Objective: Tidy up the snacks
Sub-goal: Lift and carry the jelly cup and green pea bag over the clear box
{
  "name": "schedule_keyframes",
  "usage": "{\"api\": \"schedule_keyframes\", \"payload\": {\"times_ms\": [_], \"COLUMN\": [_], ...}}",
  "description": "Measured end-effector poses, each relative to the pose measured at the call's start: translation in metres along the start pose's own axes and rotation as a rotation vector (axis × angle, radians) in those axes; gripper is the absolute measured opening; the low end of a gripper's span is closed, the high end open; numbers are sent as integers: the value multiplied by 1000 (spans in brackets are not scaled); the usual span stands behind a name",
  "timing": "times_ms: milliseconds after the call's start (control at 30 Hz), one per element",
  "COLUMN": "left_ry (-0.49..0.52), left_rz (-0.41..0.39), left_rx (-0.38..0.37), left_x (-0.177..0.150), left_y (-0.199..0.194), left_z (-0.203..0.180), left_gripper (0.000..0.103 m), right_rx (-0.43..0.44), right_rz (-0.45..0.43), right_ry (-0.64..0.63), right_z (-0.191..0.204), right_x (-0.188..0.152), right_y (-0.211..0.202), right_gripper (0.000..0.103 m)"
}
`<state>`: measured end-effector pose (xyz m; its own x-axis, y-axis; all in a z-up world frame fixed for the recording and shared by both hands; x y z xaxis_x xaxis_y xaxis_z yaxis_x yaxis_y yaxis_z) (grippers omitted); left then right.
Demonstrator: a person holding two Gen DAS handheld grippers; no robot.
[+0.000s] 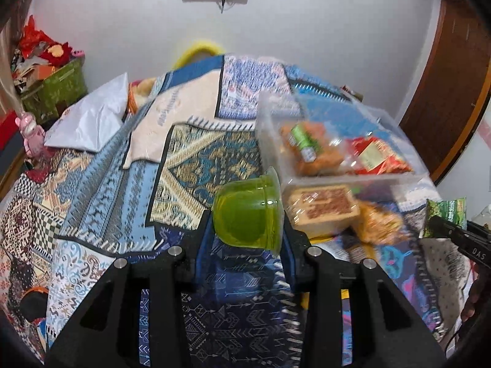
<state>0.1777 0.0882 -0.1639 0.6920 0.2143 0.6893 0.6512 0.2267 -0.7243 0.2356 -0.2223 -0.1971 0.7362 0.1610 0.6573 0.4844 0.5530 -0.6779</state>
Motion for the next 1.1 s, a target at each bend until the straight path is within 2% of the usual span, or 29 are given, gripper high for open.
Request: {"api": "schedule_keyframes", "payload": {"times_ms": [267,567,1100], "left_ry": [11,20,10], "left_rz": [-78,-137,-115], "left_rx": [-32,-71,-82], "left_x": [24,60,100], "left_y": [-26,-26,31], "left_z": [-13,-39,-66], "left_gripper": [39,39,39], "right_rx": [11,41,120], "right_rz": [-87,-162,-105], "right_ry": [-19,-52,-74], "right_z": [7,19,38], "right_x": [21,58,106], "right_y": [-21,-19,48], "right_gripper": [29,29,29]}}
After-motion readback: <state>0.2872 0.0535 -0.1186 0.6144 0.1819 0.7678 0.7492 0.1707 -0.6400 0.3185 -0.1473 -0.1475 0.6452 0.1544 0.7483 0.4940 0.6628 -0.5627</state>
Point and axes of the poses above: each gripper's, at about its wrist camera, not at the fingertips, and y roughly the way its jaws point, z to its left, x to its top, the point moved 1 cm from there along y, roughly the way its jaws point, and after that the axes turned 10 degrees about x, right-handed, at the moved point
